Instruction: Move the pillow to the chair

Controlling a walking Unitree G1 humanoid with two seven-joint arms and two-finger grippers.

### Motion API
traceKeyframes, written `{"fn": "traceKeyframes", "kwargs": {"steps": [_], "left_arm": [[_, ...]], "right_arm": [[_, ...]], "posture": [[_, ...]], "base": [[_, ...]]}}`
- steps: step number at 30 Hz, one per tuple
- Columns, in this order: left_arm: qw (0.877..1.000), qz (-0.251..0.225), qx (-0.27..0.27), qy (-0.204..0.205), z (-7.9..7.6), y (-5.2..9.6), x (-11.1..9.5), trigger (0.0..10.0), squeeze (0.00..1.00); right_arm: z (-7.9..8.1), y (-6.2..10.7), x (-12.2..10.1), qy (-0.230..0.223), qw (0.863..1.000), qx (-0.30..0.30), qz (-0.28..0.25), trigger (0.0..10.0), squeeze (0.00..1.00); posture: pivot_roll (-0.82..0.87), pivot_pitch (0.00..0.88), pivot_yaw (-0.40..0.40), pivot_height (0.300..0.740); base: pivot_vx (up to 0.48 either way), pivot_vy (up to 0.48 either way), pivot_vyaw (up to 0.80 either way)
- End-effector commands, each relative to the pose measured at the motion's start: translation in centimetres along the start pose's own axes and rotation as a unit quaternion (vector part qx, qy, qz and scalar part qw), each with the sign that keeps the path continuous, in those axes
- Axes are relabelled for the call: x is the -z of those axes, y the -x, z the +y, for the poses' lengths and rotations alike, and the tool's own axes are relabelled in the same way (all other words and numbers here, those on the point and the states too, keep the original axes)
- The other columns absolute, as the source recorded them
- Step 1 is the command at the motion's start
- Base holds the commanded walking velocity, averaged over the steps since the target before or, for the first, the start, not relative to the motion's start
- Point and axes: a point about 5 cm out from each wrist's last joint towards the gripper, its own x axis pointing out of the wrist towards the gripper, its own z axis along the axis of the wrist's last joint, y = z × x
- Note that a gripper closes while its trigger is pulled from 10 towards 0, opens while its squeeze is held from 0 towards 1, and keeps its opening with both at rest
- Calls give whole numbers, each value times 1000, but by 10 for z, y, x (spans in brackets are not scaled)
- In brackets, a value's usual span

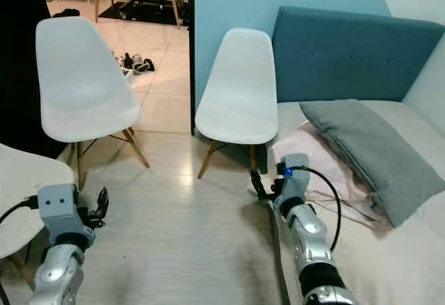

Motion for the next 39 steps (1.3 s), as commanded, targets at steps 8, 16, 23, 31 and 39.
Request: {"fn": "traceKeyframes", "kwargs": {"steps": [8, 16, 23, 31, 39], "left_arm": [[999, 1, 20, -37, 1, 3, -9, 10000, 0], [999, -2, 38, -10, -9, 6, -19, 10000, 0], [998, 10, 61, 29, -23, 10, -17, 10000, 0], [998, 10, 43, 47, -21, 6, -16, 10000, 0], [997, 18, 33, 61, -18, 6, -17, 10000, 0]], "right_arm": [[-35, 14, -9, 46, 997, 58, -1, 10000, 0], [-9, 21, -16, -7, 1000, 7, -20, 10000, 0], [12, 14, -16, -33, 999, -16, -20, 10000, 0], [3, 2, -37, 30, 998, -20, -46, 10000, 0], [14, -5, -56, 37, 996, -56, -59, 10000, 0]], "posture": [[-45, 0, -93, 740], [-60, 0, -90, 740], [-62, 0, -92, 740], [-66, 0, -93, 740], [-63, 0, -101, 740]], "base": [[0, 0, 0], [0, 0, 0], [0, 0, -421], [436, 0, 0], [472, 0, 0]]}}
